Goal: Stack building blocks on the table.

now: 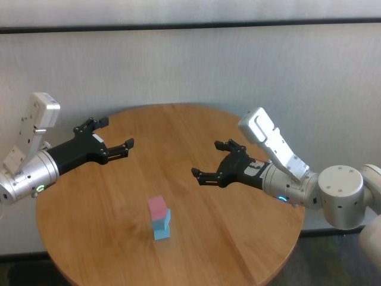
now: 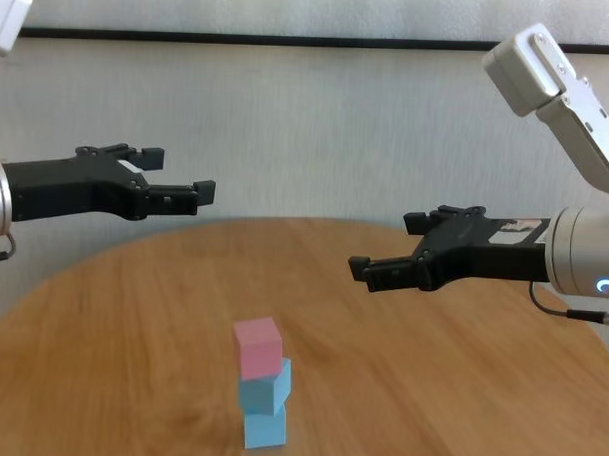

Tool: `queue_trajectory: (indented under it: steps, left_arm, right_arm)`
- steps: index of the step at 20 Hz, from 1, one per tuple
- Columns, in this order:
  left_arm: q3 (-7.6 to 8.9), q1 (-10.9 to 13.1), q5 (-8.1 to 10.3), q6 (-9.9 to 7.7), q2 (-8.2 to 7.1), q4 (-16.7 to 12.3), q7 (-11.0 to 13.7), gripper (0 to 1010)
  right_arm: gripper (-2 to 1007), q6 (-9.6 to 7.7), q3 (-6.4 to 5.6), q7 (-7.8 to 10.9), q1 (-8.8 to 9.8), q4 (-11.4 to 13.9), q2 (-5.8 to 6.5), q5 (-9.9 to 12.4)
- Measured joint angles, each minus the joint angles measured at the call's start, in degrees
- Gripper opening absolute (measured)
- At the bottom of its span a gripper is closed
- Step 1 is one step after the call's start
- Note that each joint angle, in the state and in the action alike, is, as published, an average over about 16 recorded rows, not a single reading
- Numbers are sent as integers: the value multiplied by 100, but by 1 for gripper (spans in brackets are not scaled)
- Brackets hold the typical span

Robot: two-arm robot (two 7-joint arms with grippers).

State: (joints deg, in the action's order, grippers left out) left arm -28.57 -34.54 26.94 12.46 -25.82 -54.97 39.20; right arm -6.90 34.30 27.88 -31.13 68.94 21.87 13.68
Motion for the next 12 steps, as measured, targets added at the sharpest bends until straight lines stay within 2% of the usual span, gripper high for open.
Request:
queue_trajectory:
  steps: [4, 12]
  left_arm:
    - [31, 56, -41, -2, -18, -89, -104, 1000]
    - [18, 44, -33, -2, -18, -70, -65, 1000]
  right_arm:
    - [1001, 0, 0, 0, 0, 0, 0, 0]
    - [1001, 0, 0, 0, 0, 0, 0, 0]
